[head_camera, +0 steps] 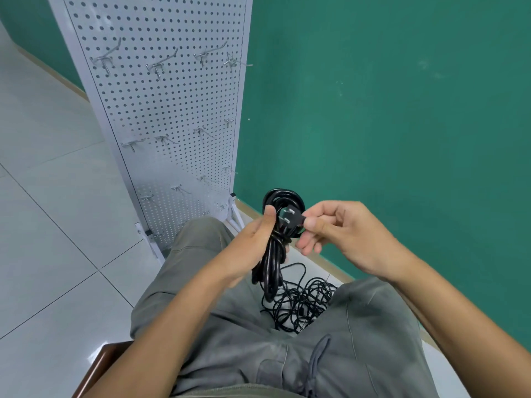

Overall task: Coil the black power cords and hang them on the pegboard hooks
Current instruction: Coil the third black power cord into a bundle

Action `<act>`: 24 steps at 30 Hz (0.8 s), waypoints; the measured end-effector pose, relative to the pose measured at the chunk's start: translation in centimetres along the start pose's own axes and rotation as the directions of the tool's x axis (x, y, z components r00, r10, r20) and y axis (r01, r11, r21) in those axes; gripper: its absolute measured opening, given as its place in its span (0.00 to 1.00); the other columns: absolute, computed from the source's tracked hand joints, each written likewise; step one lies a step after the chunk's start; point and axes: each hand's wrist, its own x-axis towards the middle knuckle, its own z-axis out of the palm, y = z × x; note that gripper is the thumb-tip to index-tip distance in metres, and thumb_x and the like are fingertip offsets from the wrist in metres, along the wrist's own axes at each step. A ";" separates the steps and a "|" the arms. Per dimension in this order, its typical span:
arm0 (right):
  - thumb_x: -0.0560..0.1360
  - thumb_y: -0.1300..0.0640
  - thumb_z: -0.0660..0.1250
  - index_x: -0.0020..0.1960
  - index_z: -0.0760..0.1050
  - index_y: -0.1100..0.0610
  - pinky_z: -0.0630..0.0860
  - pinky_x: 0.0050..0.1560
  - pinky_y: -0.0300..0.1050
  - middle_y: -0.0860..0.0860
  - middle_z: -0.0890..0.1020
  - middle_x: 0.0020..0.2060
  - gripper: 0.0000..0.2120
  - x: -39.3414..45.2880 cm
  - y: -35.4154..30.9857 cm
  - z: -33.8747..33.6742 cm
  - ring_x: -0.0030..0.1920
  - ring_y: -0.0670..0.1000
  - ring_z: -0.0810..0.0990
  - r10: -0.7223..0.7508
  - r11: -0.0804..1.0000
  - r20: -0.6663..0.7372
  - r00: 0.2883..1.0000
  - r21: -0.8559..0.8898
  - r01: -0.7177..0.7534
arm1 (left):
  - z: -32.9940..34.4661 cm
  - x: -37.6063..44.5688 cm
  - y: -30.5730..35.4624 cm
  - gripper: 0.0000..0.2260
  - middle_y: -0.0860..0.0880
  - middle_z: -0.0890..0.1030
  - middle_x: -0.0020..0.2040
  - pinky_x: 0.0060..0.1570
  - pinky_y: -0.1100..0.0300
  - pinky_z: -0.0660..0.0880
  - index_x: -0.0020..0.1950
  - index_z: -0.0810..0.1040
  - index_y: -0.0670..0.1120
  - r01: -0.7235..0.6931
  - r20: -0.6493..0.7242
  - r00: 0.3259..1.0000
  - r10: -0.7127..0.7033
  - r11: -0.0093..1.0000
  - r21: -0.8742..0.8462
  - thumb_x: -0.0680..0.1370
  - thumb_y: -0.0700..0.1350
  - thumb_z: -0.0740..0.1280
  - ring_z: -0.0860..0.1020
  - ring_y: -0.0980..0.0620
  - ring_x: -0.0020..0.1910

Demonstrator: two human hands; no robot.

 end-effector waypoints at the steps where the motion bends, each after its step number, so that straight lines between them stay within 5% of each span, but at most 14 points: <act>1: 0.80 0.64 0.66 0.47 0.78 0.63 0.78 0.36 0.41 0.58 0.86 0.35 0.04 0.0 0.0 0.1 0.33 0.53 0.83 -0.018 1.000 -0.044 0.999 -0.015 0.018 | 0.2 0.0 0.0 0.26 0.50 0.84 0.47 0.47 0.59 0.79 0.57 0.82 0.51 0.019 0.032 0.999 -0.016 0.997 -0.076 0.85 0.64 0.49 0.82 0.53 0.45; 5: 0.80 0.58 0.68 0.46 0.78 0.63 0.71 0.32 0.36 0.52 0.79 0.27 0.09 -0.2 0.4 0.1 0.28 0.50 0.74 -0.058 0.997 -0.245 0.968 -0.062 0.044 | 0.6 -0.2 0.4 0.25 0.49 0.81 0.60 0.54 0.55 0.78 0.77 0.69 0.52 0.081 0.158 0.987 -0.025 0.931 -0.357 0.82 0.61 0.58 0.81 0.54 0.55; 10: 0.80 0.53 0.69 0.41 0.76 0.64 0.66 0.37 0.44 0.53 0.72 0.24 0.15 -0.7 0.8 0.7 0.30 0.52 0.66 -0.057 0.998 -0.402 0.914 -0.041 0.045 | 1.3 -0.3 0.5 0.25 0.46 0.83 0.54 0.48 0.54 0.79 0.74 0.72 0.48 0.071 0.121 0.992 -0.019 0.898 -0.434 0.82 0.59 0.59 0.82 0.48 0.52; 18: 0.76 0.53 0.75 0.30 0.75 0.55 0.63 0.26 0.36 0.55 0.70 0.23 0.18 -0.9 1.1 2.7 0.27 0.51 0.61 -0.003 0.999 -0.487 0.873 -0.034 -0.015 | 1.9 -0.3 0.4 0.18 0.44 0.84 0.56 0.50 0.57 0.82 0.68 0.78 0.44 -0.056 -0.101 0.995 0.012 0.895 -0.442 0.85 0.53 0.60 0.83 0.50 0.50; 22: 0.74 0.53 0.76 0.29 0.75 0.54 0.62 0.25 0.34 0.55 0.71 0.23 0.18 -0.5 1.0 3.1 0.25 0.50 0.61 0.031 0.995 -0.537 0.843 -0.060 -0.075 | 2.6 -0.6 0.4 0.09 0.58 0.86 0.54 0.53 0.66 0.77 0.62 0.78 0.54 -0.075 -0.103 0.994 0.035 0.905 -0.419 0.85 0.51 0.61 0.83 0.63 0.54; 24: 0.74 0.52 0.76 0.31 0.75 0.57 0.63 0.25 0.35 0.52 0.71 0.22 0.17 -0.3 0.9 3.1 0.24 0.48 0.62 0.043 0.990 -0.553 0.832 -0.087 -0.110 | 2.8 -0.7 0.6 0.08 0.60 0.86 0.56 0.64 0.62 0.73 0.62 0.77 0.56 -0.084 -0.124 0.992 0.036 0.910 -0.407 0.85 0.52 0.62 0.81 0.65 0.59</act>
